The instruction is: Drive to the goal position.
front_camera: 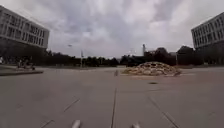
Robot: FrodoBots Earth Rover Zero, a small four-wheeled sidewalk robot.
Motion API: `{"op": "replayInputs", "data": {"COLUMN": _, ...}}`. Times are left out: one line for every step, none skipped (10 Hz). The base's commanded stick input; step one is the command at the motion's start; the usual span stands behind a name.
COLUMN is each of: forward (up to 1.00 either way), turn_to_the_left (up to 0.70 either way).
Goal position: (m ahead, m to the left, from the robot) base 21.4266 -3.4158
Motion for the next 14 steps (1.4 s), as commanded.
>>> {"op": "replayInputs", "data": {"forward": 0.85, "turn_to_the_left": 0.00}}
{"op": "replayInputs", "data": {"forward": 0.85, "turn_to_the_left": 0.00}}
{"op": "replayInputs", "data": {"forward": 0.85, "turn_to_the_left": 0.00}}
{"op": "replayInputs", "data": {"forward": 0.85, "turn_to_the_left": 0.00}}
{"op": "replayInputs", "data": {"forward": 0.85, "turn_to_the_left": 0.00}}
{"op": "replayInputs", "data": {"forward": 0.85, "turn_to_the_left": 0.00}}
{"op": "replayInputs", "data": {"forward": 0.85, "turn_to_the_left": 0.00}}
{"op": "replayInputs", "data": {"forward": 0.85, "turn_to_the_left": 0.00}}
{"op": "replayInputs", "data": {"forward": 0.85, "turn_to_the_left": 0.00}}
{"op": "replayInputs", "data": {"forward": 0.85, "turn_to_the_left": 0.00}}
{"op": "replayInputs", "data": {"forward": 0.85, "turn_to_the_left": 0.00}}
{"op": "replayInputs", "data": {"forward": 0.85, "turn_to_the_left": 0.00}}
{"op": "replayInputs", "data": {"forward": 0.85, "turn_to_the_left": 0.00}}
{"op": "replayInputs", "data": {"forward": 0.85, "turn_to_the_left": 0.00}}
